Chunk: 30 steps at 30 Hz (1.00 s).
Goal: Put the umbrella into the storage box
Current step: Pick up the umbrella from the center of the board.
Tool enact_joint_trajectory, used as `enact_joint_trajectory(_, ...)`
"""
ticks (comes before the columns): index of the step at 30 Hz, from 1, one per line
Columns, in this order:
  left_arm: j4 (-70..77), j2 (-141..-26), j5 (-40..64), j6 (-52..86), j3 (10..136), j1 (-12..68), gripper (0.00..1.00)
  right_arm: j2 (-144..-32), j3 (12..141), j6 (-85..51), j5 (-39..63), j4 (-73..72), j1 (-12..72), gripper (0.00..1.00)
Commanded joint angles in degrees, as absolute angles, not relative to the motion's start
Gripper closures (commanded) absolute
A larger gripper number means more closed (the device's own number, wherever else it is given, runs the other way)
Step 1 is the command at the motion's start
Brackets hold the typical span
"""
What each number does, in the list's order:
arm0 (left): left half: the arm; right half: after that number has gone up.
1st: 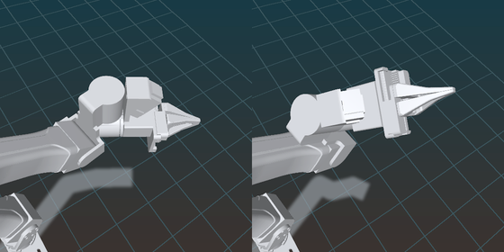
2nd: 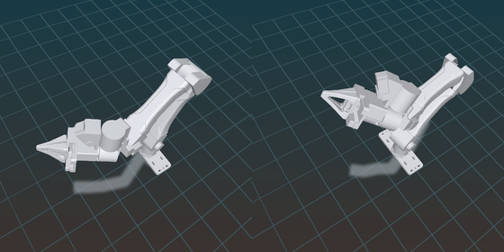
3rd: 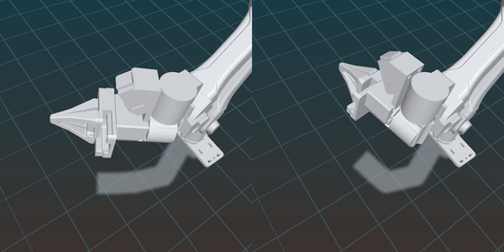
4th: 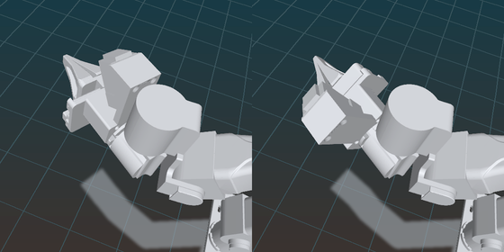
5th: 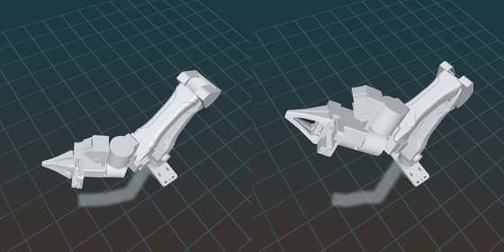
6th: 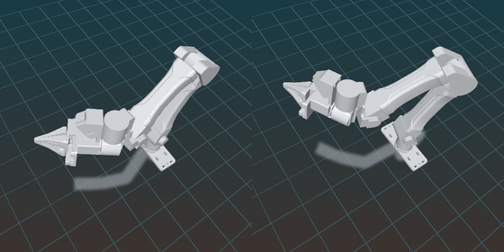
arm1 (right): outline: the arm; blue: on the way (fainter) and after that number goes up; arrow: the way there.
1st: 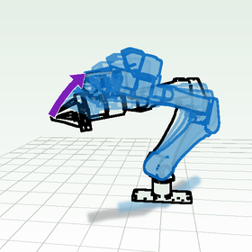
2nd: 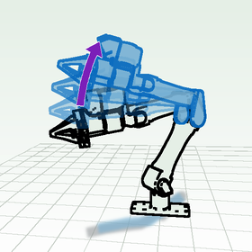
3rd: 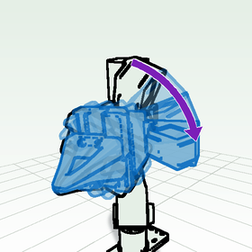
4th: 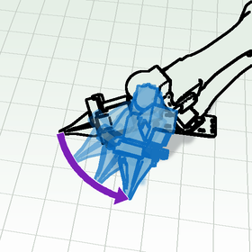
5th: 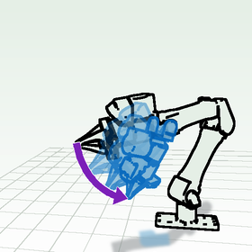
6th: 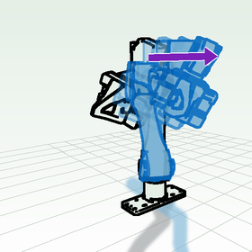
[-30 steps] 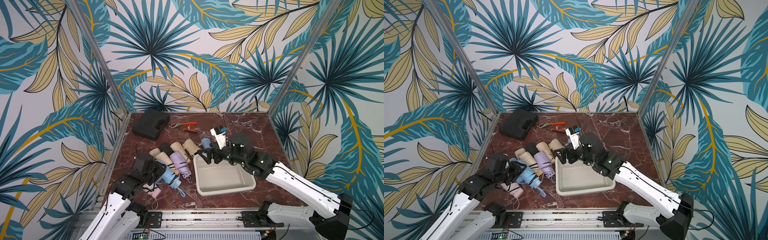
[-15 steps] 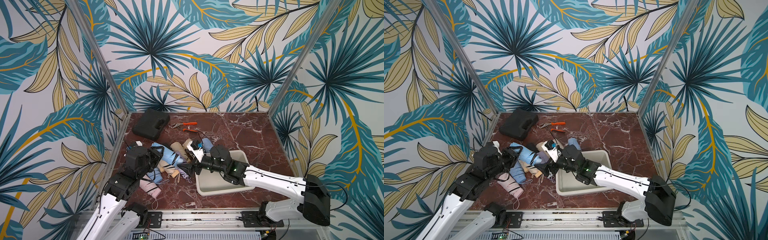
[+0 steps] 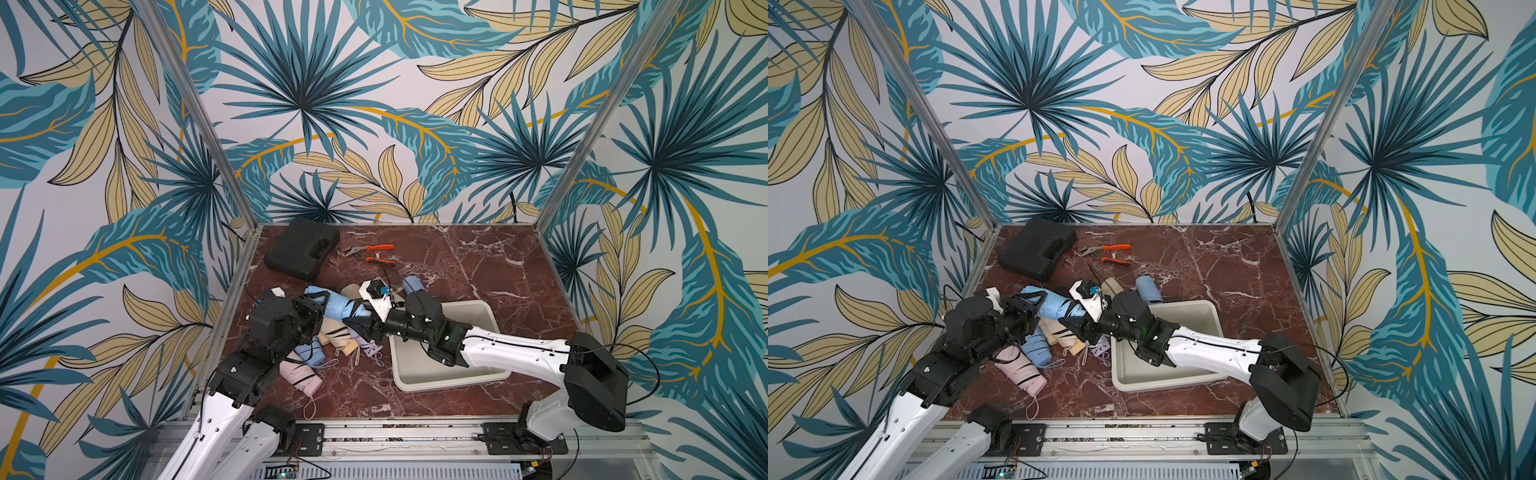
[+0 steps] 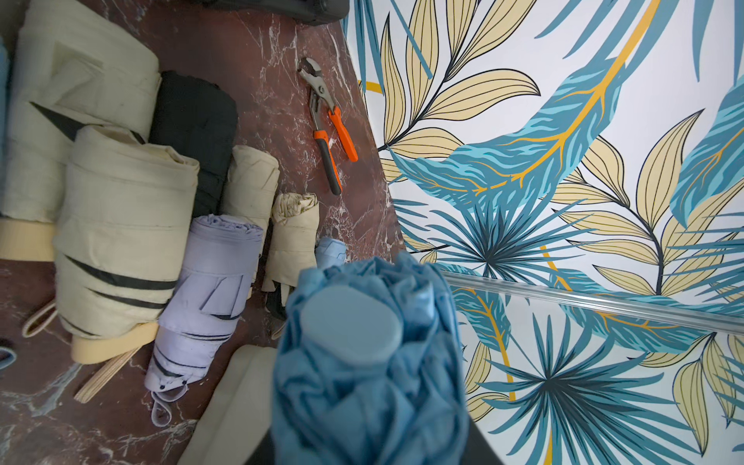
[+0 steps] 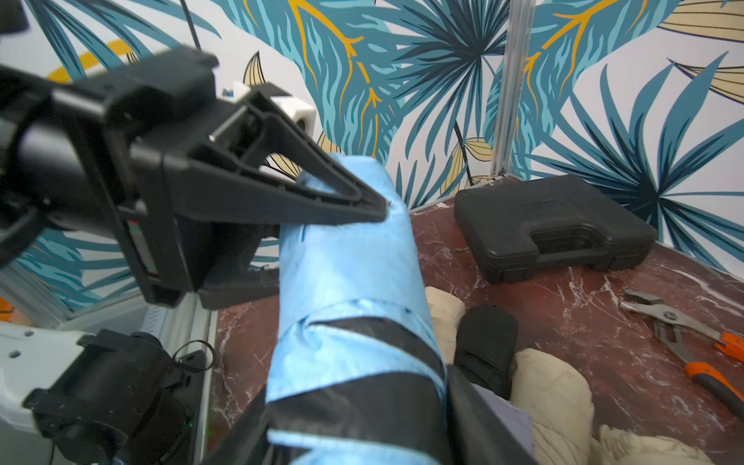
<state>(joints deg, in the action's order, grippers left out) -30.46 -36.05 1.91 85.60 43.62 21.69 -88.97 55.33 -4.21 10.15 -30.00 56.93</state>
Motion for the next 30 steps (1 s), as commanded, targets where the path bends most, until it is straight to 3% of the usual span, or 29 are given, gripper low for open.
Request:
enact_joint_trajectory(1, -28.3, -33.6, 1.5, 87.8, 43.4, 21.7, 0.71, -90.1, 56.8, -4.5, 11.4, -34.0, 57.1, 0.52)
enact_joint_trajectory(5, -27.4, -33.0, 1.9, 88.8, 42.6, 21.7, 0.66, -90.8, 57.5, -5.2, 13.5, -34.1, 57.1, 0.7)
enact_joint_trajectory(9, -26.3, -32.4, 2.1, 88.6, 41.3, 21.8, 0.22, -90.8, 57.9, -5.6, 14.5, -33.9, 57.1, 0.91)
enact_joint_trajectory(12, -27.2, -31.3, 0.3, 88.2, 40.6, 21.7, 0.01, -90.0, 58.0, -5.2, 13.3, -32.1, 57.1, 0.98)
enact_joint_trajectory(19, -38.6, -27.1, -15.6, 70.3, 46.0, 21.7, 0.0, -84.7, 58.5, 3.3, 5.3, -18.4, 56.9, 1.0)
enact_joint_trajectory(25, -41.7, -27.0, -28.0, 19.7, 57.4, 21.7, 0.0, -75.2, 60.0, 13.1, -1.7, -1.5, 56.8, 1.0)
enact_joint_trajectory(27, -40.7, -27.1, -24.4, 4.9, 59.5, 21.8, 0.0, -71.9, 61.1, 15.6, -1.1, 4.4, 56.8, 1.0)
enact_joint_trajectory(30, -42.5, -28.6, -8.7, -10.9, 62.5, 21.7, 0.0, -68.2, 63.9, 19.3, 1.5, 16.3, 56.8, 1.0)
